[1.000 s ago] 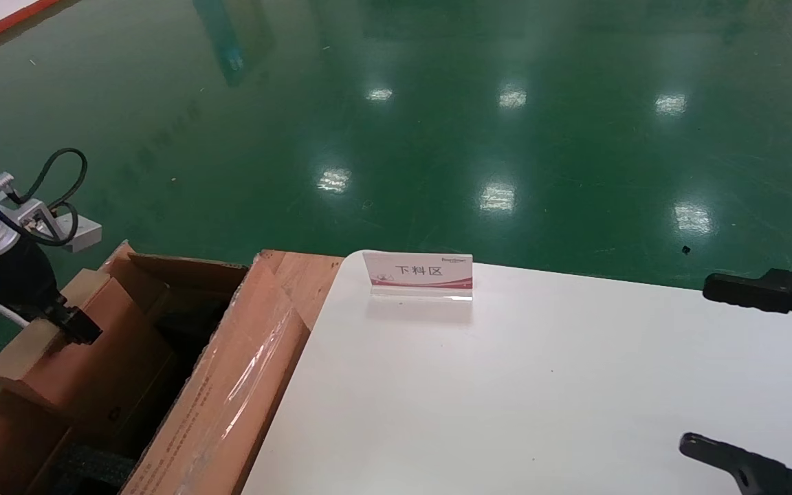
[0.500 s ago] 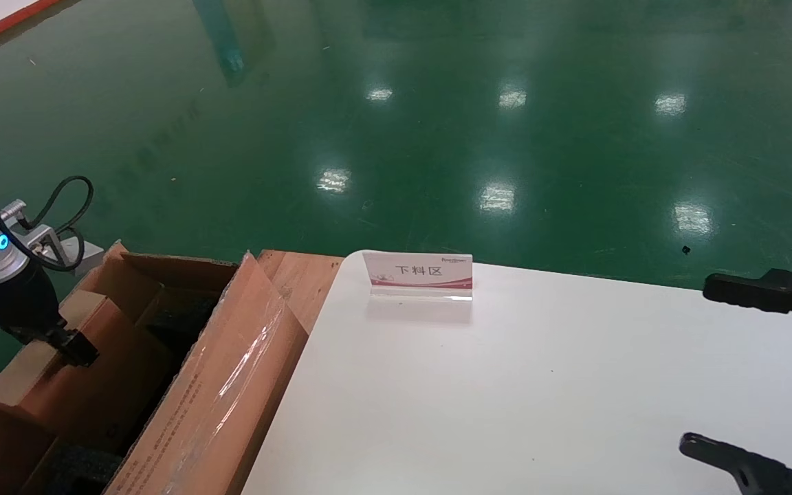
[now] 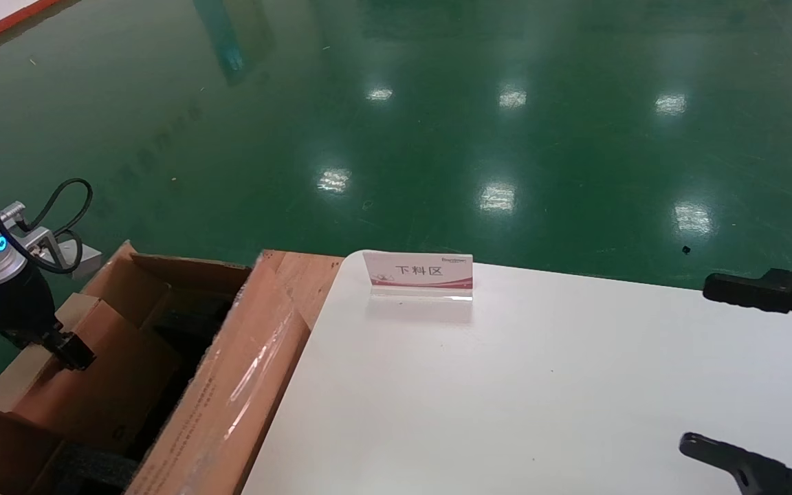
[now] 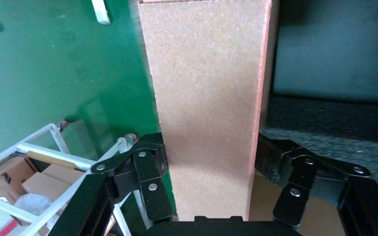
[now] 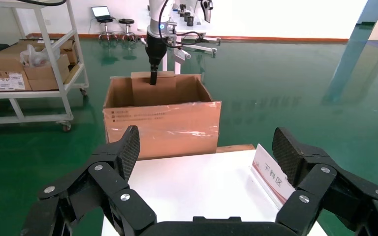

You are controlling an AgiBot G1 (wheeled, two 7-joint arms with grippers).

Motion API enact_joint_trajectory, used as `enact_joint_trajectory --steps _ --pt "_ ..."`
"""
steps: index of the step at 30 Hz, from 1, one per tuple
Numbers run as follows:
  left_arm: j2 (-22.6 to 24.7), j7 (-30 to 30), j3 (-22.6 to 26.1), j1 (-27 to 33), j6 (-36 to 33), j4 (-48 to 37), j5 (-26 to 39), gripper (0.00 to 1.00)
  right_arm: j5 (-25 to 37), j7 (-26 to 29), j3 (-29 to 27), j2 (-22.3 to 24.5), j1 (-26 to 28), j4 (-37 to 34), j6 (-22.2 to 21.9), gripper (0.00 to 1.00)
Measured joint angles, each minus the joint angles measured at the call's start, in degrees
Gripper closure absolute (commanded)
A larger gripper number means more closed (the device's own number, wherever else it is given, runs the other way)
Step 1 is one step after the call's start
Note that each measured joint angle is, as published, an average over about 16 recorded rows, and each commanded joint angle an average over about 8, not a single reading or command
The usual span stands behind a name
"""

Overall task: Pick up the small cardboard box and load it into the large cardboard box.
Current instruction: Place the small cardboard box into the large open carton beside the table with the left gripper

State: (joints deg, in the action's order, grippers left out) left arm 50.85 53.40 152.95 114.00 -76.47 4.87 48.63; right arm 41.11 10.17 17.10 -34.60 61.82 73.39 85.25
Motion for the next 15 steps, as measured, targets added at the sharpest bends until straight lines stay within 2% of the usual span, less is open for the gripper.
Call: enact_joint_trajectory --steps 15 --pt "-0.08 -0.03 0.02 0.18 -0.01 0.07 0.15 0.00 0.00 0.00 0.00 0.00 0.00 0.00 0.00 0.00"
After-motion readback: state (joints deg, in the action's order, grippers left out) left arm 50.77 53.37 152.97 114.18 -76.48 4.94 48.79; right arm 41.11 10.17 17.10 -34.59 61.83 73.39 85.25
